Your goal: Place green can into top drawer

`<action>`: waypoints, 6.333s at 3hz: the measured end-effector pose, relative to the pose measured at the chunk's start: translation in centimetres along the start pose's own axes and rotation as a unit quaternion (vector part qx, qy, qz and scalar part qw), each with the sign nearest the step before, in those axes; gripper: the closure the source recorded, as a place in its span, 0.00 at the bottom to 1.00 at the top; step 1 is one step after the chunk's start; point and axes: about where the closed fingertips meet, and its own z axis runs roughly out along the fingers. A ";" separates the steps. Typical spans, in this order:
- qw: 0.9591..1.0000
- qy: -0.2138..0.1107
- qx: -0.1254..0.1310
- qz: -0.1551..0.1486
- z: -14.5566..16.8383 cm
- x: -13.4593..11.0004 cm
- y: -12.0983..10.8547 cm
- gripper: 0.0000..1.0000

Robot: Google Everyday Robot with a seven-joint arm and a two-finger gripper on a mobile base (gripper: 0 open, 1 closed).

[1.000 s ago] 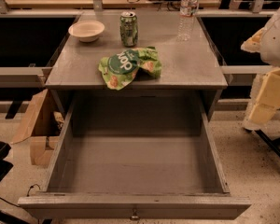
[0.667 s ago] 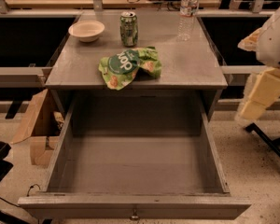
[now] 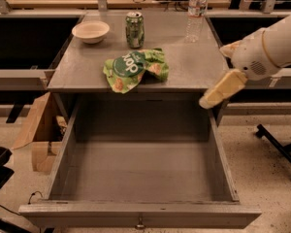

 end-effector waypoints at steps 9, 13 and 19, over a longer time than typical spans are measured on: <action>0.926 -0.341 0.098 0.126 19.8 -22.5 -20.1 0.00; 0.926 -0.324 0.117 0.156 27.6 -23.4 -22.7 0.41; 0.903 -0.421 -0.064 -0.058 6.0 -19.9 -2.3 1.00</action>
Offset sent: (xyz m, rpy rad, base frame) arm 0.1558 0.0877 0.0176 0.5943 -0.3257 -0.0780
